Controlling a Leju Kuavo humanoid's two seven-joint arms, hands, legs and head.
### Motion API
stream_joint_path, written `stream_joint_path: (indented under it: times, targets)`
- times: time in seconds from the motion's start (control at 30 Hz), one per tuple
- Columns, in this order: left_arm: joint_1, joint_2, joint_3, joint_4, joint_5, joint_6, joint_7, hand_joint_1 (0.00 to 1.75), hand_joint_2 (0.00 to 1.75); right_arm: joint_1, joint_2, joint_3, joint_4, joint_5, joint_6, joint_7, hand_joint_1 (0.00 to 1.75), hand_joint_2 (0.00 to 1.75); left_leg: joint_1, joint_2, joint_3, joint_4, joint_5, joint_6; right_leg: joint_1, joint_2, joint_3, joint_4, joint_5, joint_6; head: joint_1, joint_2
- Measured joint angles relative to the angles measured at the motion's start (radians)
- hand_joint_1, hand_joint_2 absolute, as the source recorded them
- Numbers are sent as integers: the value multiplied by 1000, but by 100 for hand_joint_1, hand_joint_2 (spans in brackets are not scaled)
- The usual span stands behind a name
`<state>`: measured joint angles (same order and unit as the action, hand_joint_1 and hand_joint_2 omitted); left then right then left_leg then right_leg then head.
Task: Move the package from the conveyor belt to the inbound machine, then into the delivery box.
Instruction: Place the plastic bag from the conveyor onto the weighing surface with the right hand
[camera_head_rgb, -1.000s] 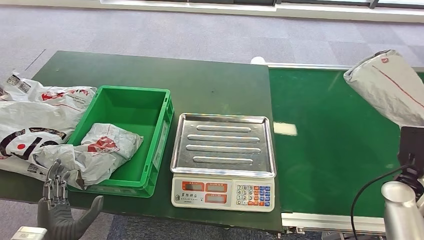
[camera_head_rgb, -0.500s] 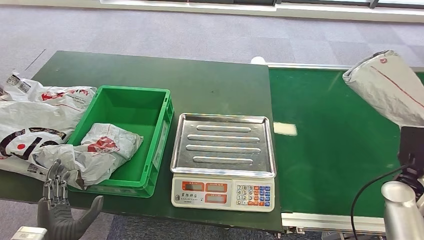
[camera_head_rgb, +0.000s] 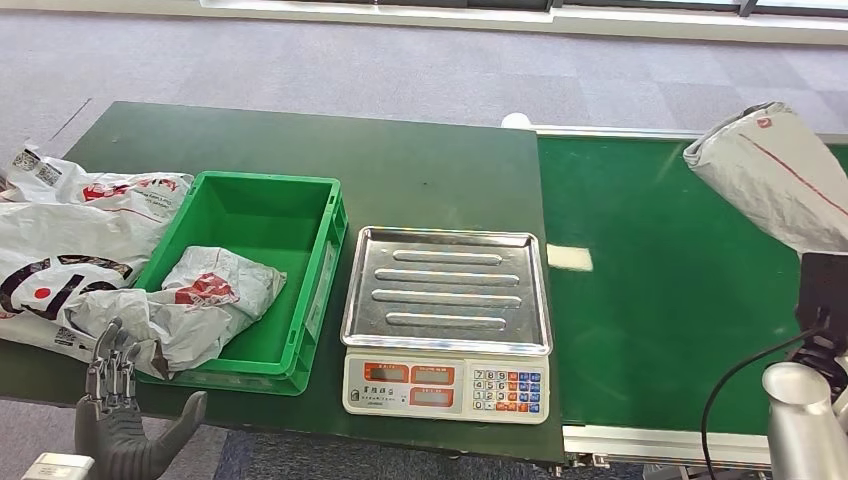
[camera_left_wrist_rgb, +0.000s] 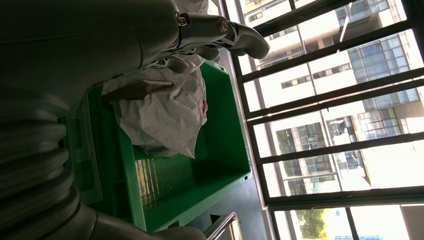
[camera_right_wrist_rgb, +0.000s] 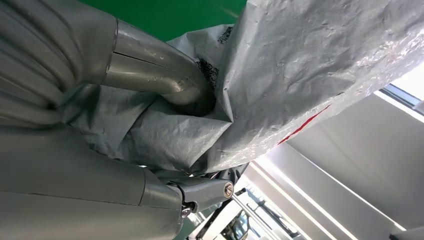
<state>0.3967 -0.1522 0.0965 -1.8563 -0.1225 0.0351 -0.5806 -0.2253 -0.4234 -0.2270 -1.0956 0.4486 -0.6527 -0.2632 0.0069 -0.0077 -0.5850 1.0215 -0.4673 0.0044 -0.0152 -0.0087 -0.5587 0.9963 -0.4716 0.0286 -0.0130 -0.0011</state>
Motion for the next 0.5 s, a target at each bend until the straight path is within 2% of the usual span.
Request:
stream_joint_path:
  times: [0.5]
  targets:
    - [0,0,0,0,0,0,0,0,175,0,0,0,0,0,0,0,175,175,0,0,0,0,0,0,0,0,0,0,0,0,0,0]
